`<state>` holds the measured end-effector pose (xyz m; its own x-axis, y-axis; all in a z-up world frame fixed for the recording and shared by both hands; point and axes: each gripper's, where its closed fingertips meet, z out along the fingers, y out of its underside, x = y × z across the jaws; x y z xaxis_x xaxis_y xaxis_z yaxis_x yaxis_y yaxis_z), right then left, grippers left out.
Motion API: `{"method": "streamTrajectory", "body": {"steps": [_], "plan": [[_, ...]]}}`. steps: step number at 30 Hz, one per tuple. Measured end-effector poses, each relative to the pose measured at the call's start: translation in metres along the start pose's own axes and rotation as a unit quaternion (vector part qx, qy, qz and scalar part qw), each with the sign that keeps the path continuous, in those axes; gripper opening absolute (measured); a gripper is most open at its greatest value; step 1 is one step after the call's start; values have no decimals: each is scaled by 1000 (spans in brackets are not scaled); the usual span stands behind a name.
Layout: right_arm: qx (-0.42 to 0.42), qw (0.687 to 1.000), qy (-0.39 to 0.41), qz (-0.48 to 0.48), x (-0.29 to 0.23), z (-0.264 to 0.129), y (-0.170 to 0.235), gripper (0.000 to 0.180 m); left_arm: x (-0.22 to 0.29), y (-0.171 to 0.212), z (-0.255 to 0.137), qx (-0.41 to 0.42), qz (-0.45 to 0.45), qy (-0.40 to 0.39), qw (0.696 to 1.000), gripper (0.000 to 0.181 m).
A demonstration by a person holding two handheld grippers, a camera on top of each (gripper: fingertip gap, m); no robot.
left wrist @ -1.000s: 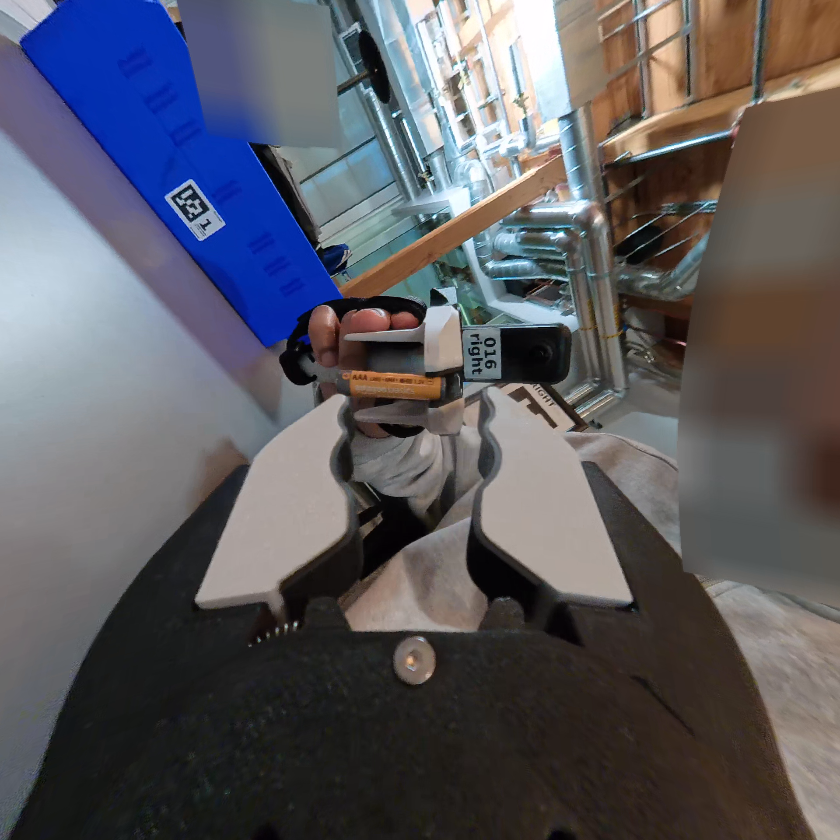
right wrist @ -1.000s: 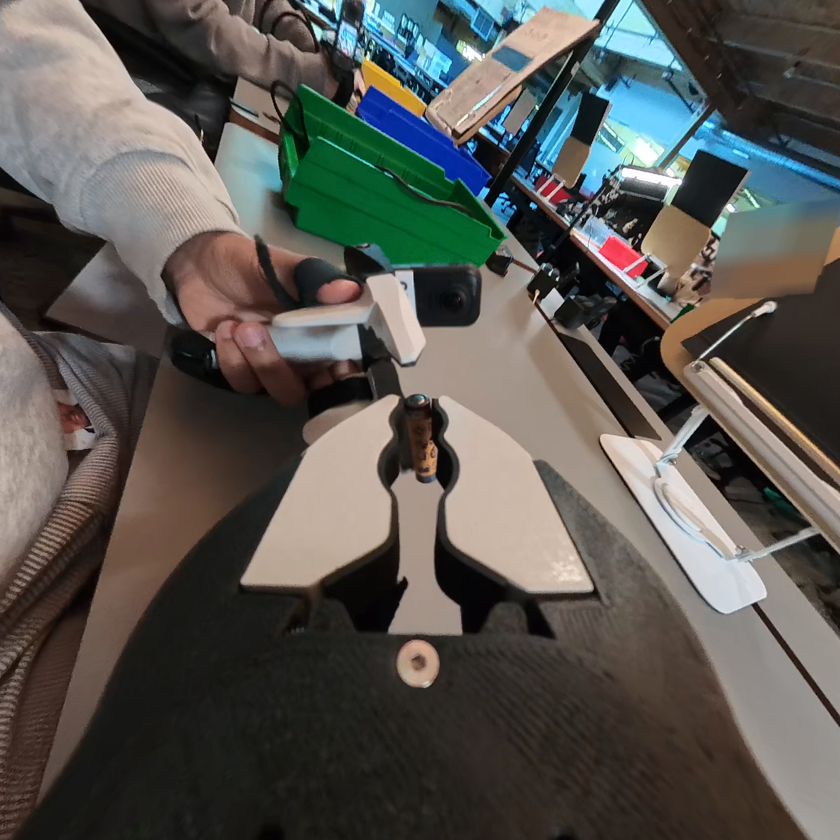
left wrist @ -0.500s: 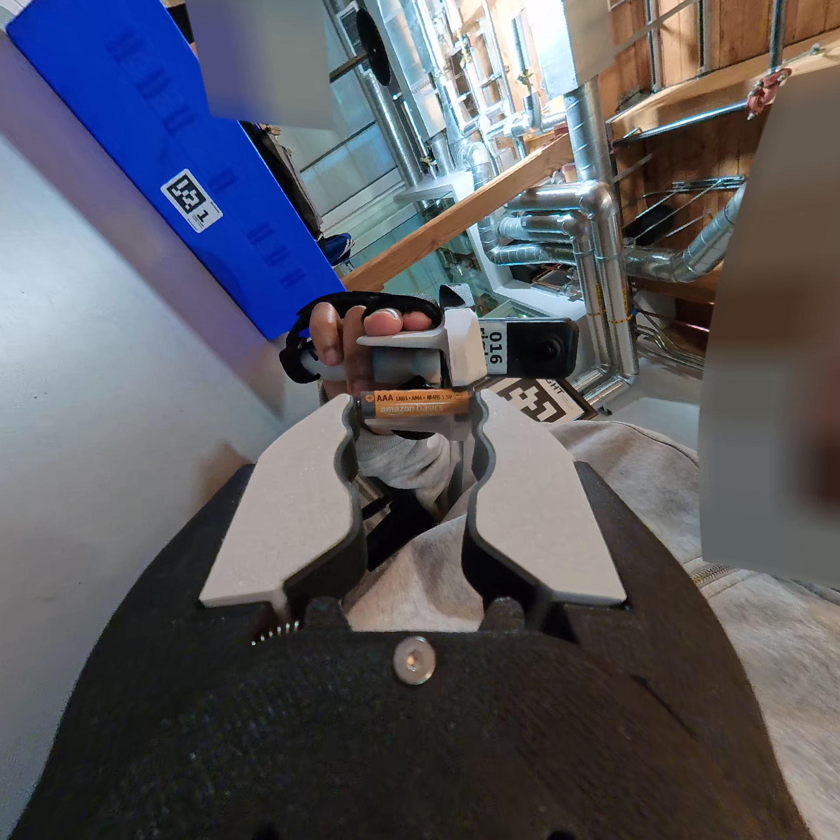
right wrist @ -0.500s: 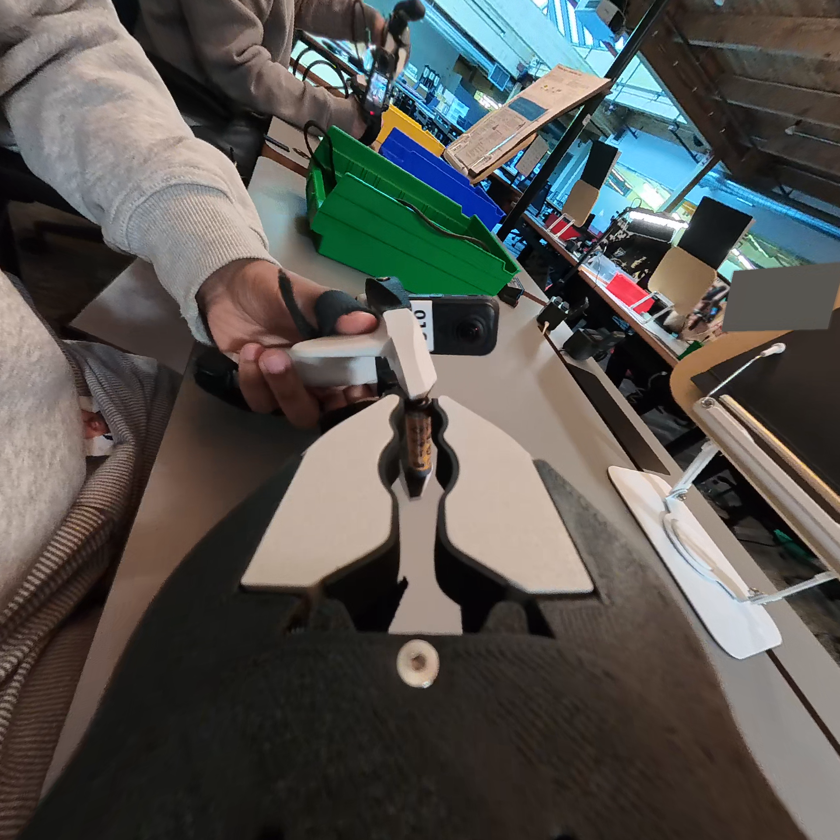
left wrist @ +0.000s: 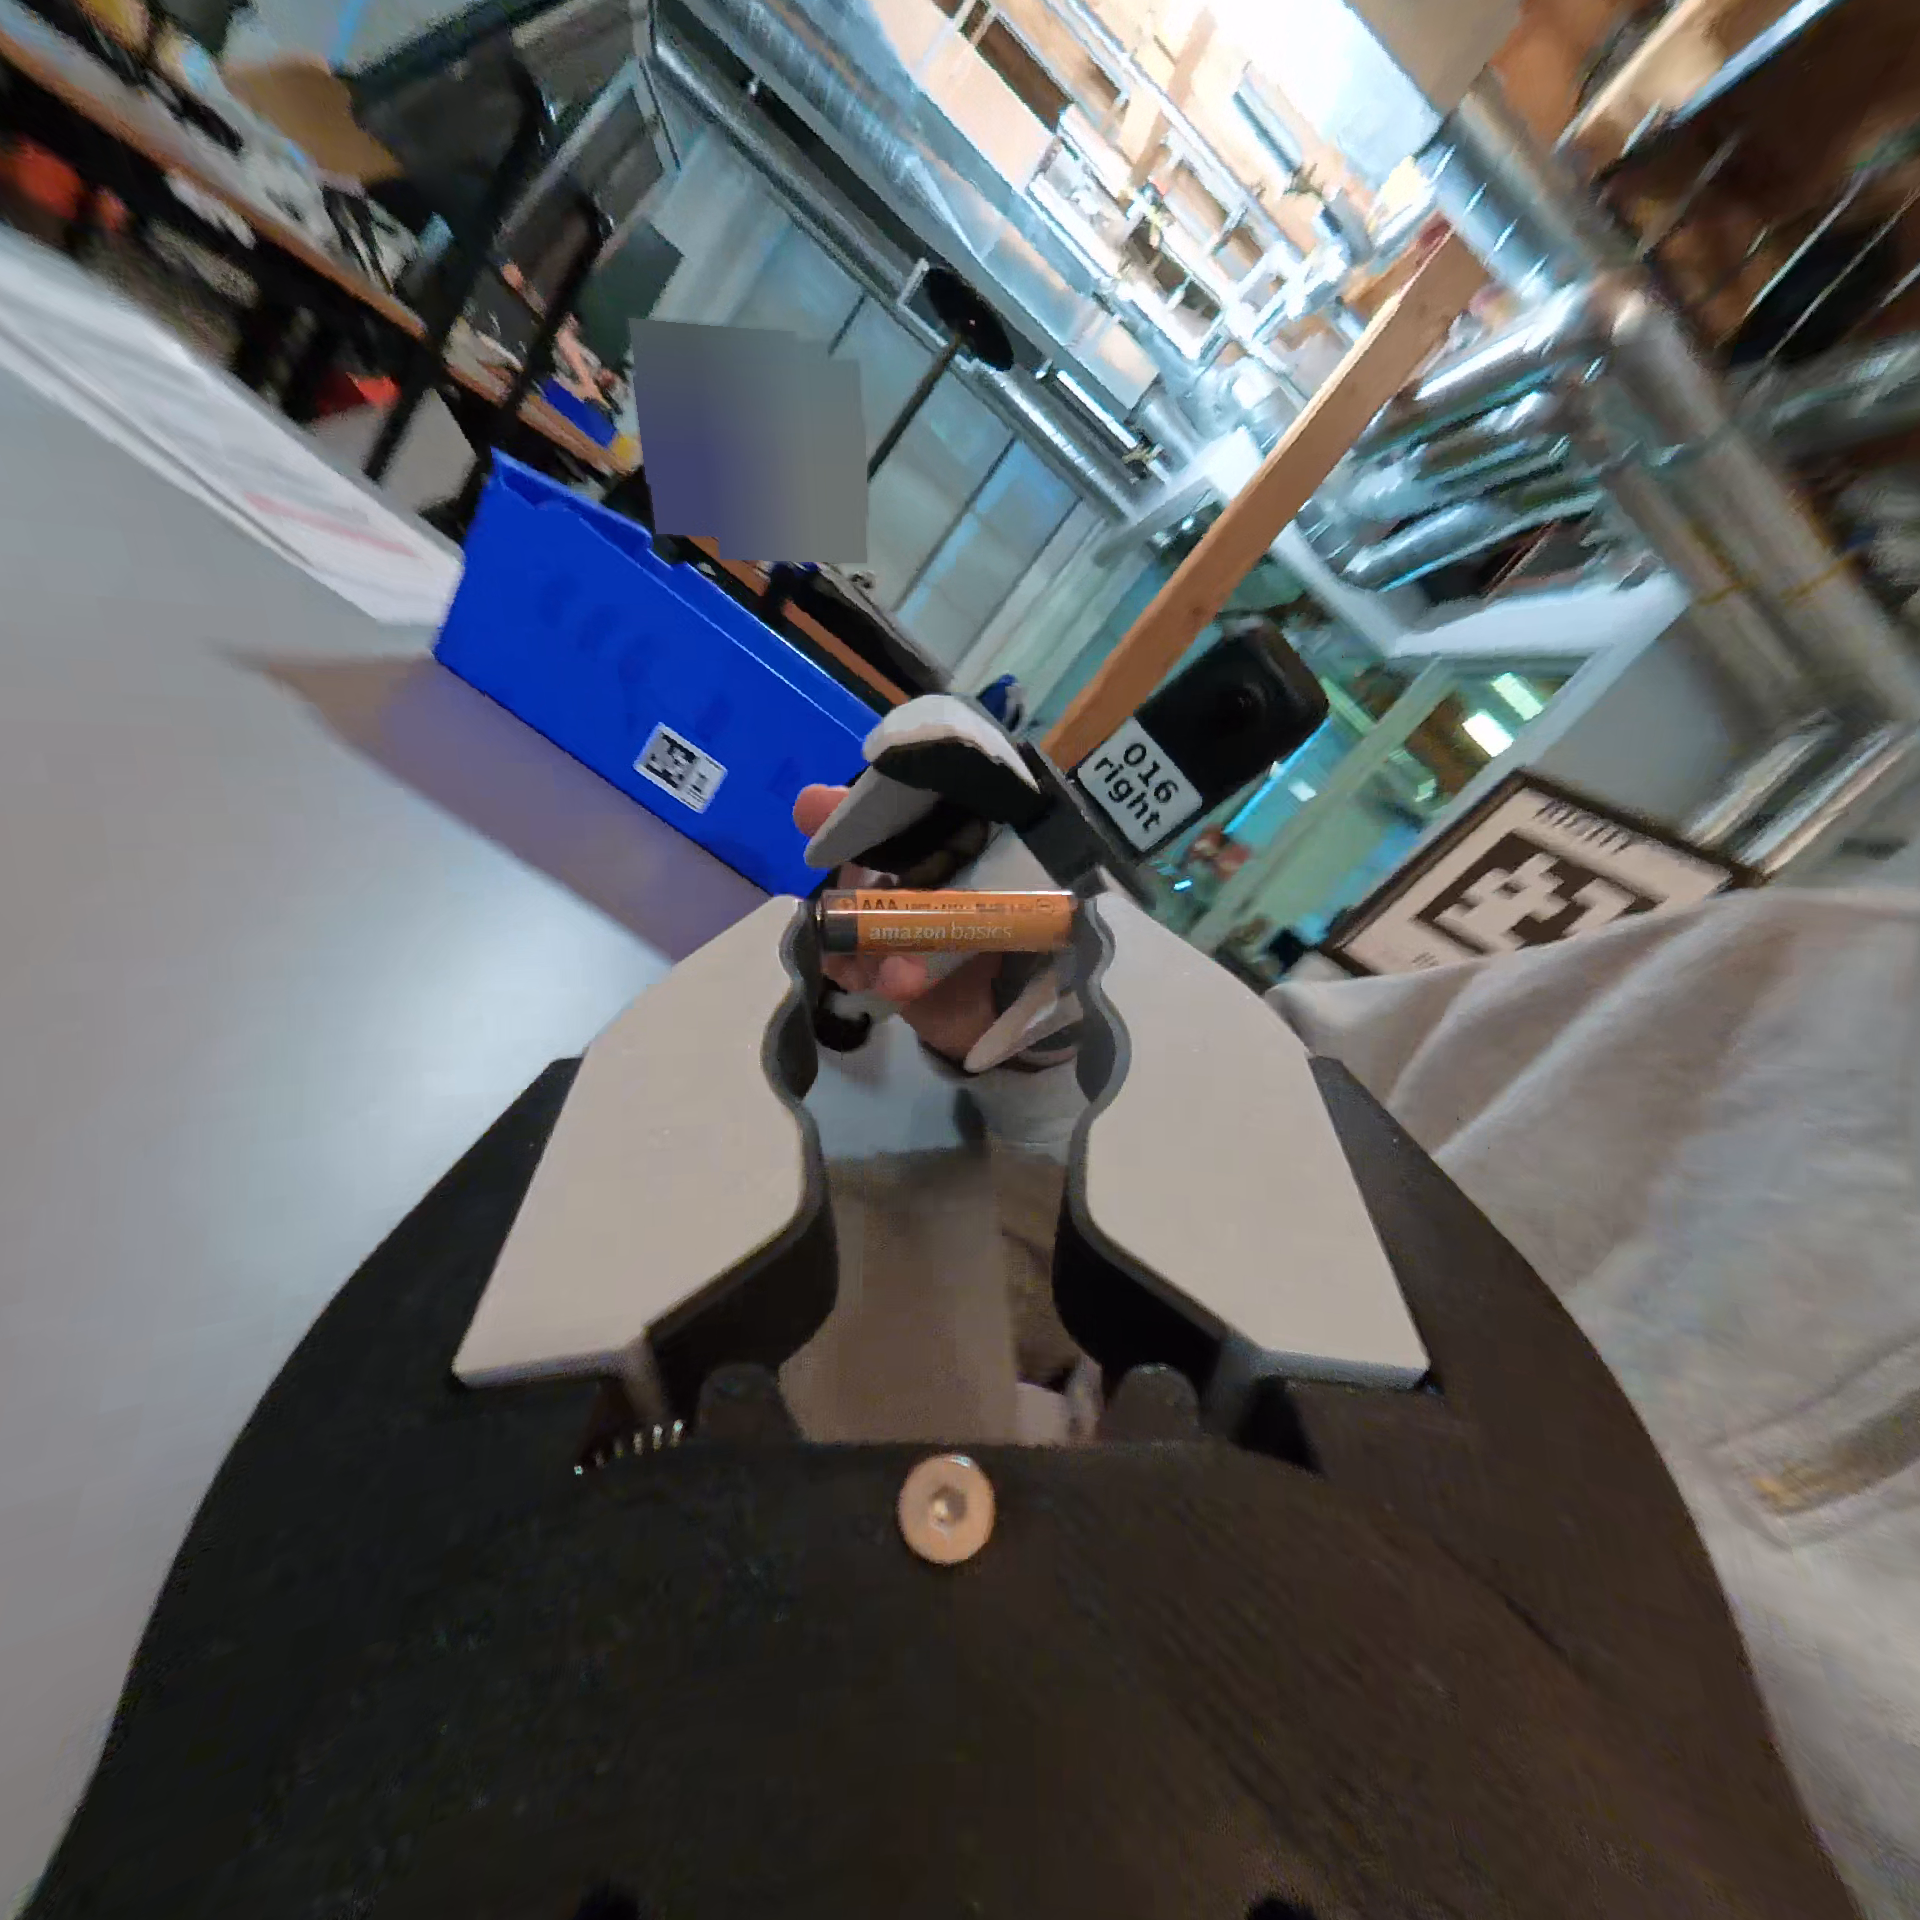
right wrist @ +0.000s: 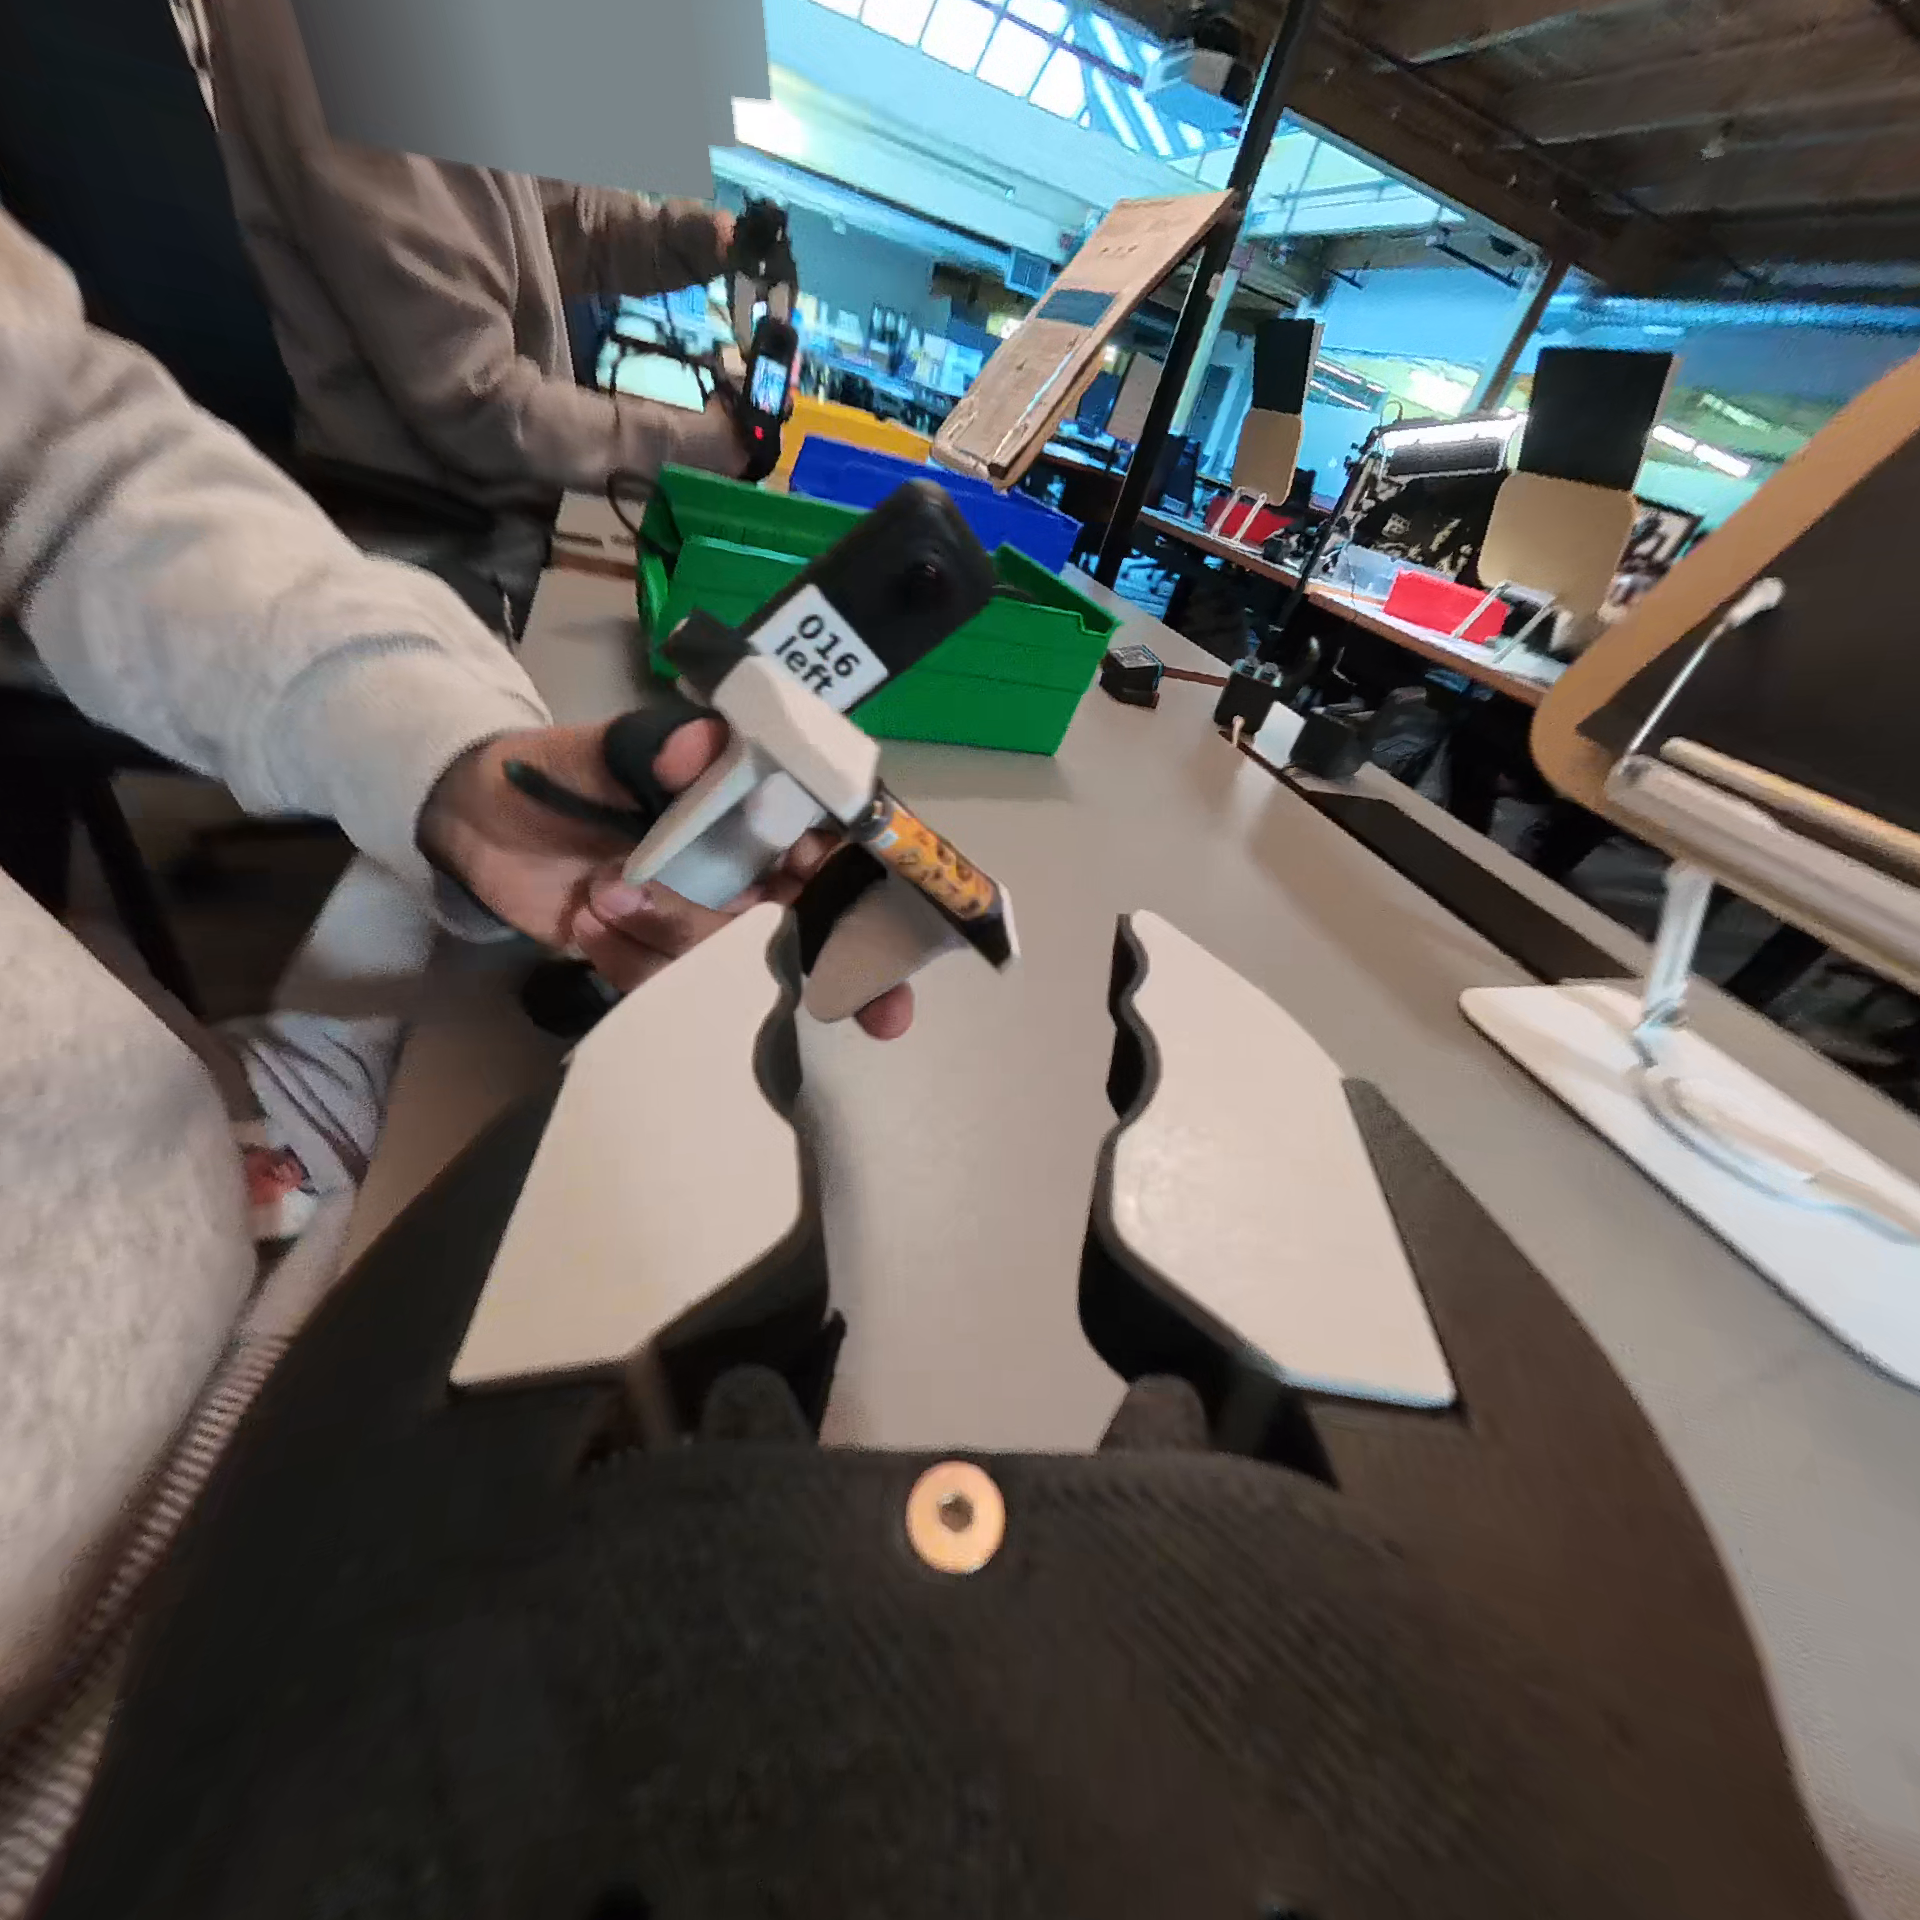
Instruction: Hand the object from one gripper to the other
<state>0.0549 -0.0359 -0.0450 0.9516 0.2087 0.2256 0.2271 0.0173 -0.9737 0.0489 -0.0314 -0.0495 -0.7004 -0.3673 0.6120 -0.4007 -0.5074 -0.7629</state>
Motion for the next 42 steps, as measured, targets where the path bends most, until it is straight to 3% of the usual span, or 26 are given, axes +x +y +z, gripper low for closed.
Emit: {"method": "streamTrajectory", "body": {"steps": [1, 5, 11, 18, 24, 29, 32, 36, 39, 42], "plan": [[10, 1000, -3, 28, 3, -1, -1, 60, 1, -1, 0, -3, 38, -10, 999, 48], [47, 984, -61, 159, 2, -5, -5, 58, 8, 0, 1, -31, 181, -41, 982, 48], [50, 926, -156, 339, -12, -2, -3, 56, 11, 16, 5, -96, 364, -81, 923, 49], [-16, 885, -241, 397, -39, 0, 6, 30, 4, 29, 5, -149, 476, -110, 860, 49], [-50, 863, -258, 432, -45, 1, 16, 18, 6, 38, 5, -176, 544, -109, 813, 49], [-53, 863, -257, 431, -44, 1, 18, 11, 5, 39, 6, -176, 531, -110, 821, 49], [-48, 871, -247, 422, -41, 1, 16, 11, 3, 36, 6, -164, 501, -113, 842, 60], [-32, 882, -226, 411, -34, 1, 14, 11, 7, 30, 6, -136, 420, -92, 892, 60], [-14, 893, -205, 399, -27, 1, 12, 11, 12, 25, 5, -115, 307, -53, 943, 42], [-9, 907, -188, 377, -24, 2, 13, 11, 13, 14, 3, -75, 177, -22, 981, 39]]}}
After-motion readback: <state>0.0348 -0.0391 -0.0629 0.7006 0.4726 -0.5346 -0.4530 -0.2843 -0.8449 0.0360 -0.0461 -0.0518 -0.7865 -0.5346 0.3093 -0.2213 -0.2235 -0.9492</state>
